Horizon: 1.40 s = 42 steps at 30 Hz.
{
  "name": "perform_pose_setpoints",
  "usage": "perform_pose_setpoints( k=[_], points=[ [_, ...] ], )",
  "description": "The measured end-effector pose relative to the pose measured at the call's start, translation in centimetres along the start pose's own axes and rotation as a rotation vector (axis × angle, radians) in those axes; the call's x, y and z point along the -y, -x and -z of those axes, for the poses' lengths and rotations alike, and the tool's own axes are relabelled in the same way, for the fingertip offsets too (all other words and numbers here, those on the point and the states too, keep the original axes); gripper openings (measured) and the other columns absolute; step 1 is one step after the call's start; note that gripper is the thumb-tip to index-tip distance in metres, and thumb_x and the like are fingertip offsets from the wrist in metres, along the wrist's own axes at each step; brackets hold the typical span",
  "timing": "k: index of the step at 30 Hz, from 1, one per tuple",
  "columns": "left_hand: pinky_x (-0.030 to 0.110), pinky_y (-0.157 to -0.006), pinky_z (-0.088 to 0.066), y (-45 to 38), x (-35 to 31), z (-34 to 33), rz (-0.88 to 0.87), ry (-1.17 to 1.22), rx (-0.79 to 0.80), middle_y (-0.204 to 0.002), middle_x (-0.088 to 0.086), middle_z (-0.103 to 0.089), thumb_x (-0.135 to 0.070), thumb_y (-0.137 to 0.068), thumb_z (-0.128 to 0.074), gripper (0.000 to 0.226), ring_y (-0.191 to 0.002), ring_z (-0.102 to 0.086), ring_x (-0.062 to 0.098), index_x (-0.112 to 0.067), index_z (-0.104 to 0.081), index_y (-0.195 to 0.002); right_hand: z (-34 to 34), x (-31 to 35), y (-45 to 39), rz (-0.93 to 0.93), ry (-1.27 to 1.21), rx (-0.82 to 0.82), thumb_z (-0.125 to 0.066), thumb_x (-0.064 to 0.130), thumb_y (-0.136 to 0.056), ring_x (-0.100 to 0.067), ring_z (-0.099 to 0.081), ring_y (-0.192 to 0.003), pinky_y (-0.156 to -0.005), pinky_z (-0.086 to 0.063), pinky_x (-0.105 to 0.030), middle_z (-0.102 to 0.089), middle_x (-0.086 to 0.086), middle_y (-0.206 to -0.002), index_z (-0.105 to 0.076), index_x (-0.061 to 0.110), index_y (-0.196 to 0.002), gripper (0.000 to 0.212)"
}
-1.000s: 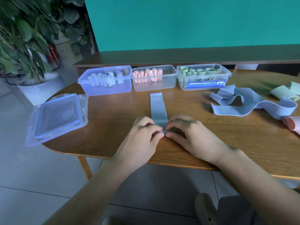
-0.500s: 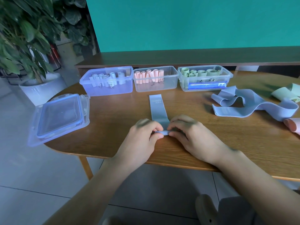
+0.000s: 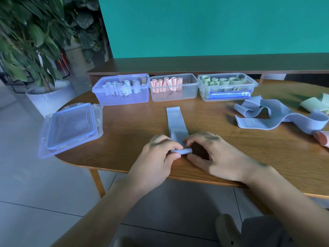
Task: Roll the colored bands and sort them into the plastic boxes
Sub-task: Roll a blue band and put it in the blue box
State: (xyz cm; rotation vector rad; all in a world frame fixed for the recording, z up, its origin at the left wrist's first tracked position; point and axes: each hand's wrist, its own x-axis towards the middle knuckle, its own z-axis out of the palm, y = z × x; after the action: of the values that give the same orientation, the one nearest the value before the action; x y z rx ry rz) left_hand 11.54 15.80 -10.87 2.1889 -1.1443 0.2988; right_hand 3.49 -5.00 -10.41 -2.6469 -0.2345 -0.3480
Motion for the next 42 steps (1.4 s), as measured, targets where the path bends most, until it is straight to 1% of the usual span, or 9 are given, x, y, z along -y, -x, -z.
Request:
perform_pose_setpoints(
  k=[3,9,13,18,23,26,30,35,42],
  points=[
    [0.013,-0.082,-0.04,0.0,-0.1,0.2,-0.008,-0.01,0.01,-0.101,-0.012,-0.06,-0.018,-0.093,-0.069,0.014,-0.095,-0.053,0.004,-0.022,-0.073,-0.106,0.0,0.0,0.0,0.002,-0.007,-0.015,-0.054,0.055,-0.089,0.001,-0.047,-0.124,-0.11,-0.039,-0.034,-0.059,0.023,-0.125,-0.058,0.034,-0.116,0.035],
    [0.0,-0.086,-0.03,-0.2,0.1,0.1,0.012,-0.032,0.032,-0.105,-0.012,-0.058,-0.023,-0.095,-0.066,0.017,-0.1,-0.05,0.0,-0.023,-0.074,-0.11,0.0,-0.3,-0.2,0.002,-0.033,-0.012,-0.059,0.053,-0.093,-0.001,-0.05,-0.12,-0.105,-0.043,-0.035,-0.06,0.021,-0.121,-0.054,0.04,-0.114,0.025],
    [0.003,-0.087,-0.034,-0.3,0.0,0.0,-0.007,-0.059,0.02,-0.106,-0.013,-0.052,-0.025,-0.095,-0.066,0.018,-0.1,-0.045,-0.003,-0.021,-0.075,-0.111,0.0,-0.3,-0.4,0.032,-0.03,-0.012,-0.055,0.052,-0.096,-0.004,-0.052,-0.118,-0.102,-0.045,-0.038,-0.062,0.021,-0.116,-0.053,0.038,-0.105,0.016],
    [0.018,-0.086,-0.046,-0.8,0.1,0.3,0.044,-0.01,0.021,-0.102,-0.015,-0.063,-0.029,-0.095,-0.067,0.023,-0.091,-0.054,-0.001,-0.026,-0.071,-0.118,-0.1,-0.3,-0.5,0.02,-0.053,-0.054,-0.051,0.054,-0.095,-0.004,-0.054,-0.118,-0.103,-0.045,-0.037,-0.066,0.018,-0.117,-0.062,0.031,-0.106,0.028],
    [0.006,-0.072,-0.041,-0.9,0.3,0.5,0.078,0.0,0.03,-0.092,-0.02,-0.062,-0.038,-0.092,-0.069,0.011,-0.093,-0.054,-0.005,-0.03,-0.069,-0.1,-0.4,-0.2,-0.7,0.025,-0.025,-0.084,-0.047,0.054,-0.097,-0.008,-0.057,-0.113,-0.1,-0.047,-0.039,-0.066,0.015,-0.115,-0.065,0.026,-0.107,0.035],
    [0.003,-0.074,-0.037,-1.0,0.6,0.3,0.076,0.006,0.018,-0.097,-0.017,-0.06,-0.036,-0.089,-0.073,0.015,-0.091,-0.052,-0.002,-0.027,-0.072,-0.101,-0.6,-0.2,-0.6,0.042,-0.012,-0.121,-0.049,0.049,-0.099,-0.008,-0.058,-0.113,-0.096,-0.05,-0.037,-0.059,0.014,-0.121,-0.065,0.024,-0.105,0.03],
    [0.0,-0.078,-0.033,-1.2,0.9,0.1,0.084,0.006,0.011,-0.104,-0.012,-0.059,-0.029,-0.091,-0.072,0.02,-0.089,-0.048,-0.002,-0.024,-0.075,-0.111,-0.8,-0.1,-0.6,0.075,-0.013,-0.16,-0.061,0.03,-0.099,-0.007,-0.058,-0.114,-0.096,-0.05,-0.034,-0.06,0.015,-0.121,-0.064,0.025,-0.104,0.008],
    [-0.002,-0.08,-0.031,-1.3,1.0,0.1,0.094,0.011,-0.001,-0.107,-0.01,-0.059,-0.026,-0.092,-0.071,0.024,-0.089,-0.048,-0.002,-0.022,-0.074,-0.116,-0.9,-0.6,-1.0,0.049,-0.022,-0.16,-0.068,0.026,-0.095,-0.005,-0.057,-0.107,-0.098,-0.046,-0.028,-0.062,0.019,-0.111,-0.064,0.027,-0.105,0.01],
    [0.013,-0.082,-0.038,-1.6,0.8,0.2,0.028,0.0,-0.003,-0.104,-0.015,-0.062,-0.024,-0.092,-0.071,0.017,-0.092,-0.049,-0.001,-0.026,-0.072,-0.108,-1.0,-0.8,-1.5,0.043,-0.056,-0.167,-0.064,0.029,-0.098,-0.003,-0.058,-0.103,-0.094,-0.048,-0.028,-0.062,0.017,-0.107,-0.067,0.026,-0.104,0.007]
  ],
)
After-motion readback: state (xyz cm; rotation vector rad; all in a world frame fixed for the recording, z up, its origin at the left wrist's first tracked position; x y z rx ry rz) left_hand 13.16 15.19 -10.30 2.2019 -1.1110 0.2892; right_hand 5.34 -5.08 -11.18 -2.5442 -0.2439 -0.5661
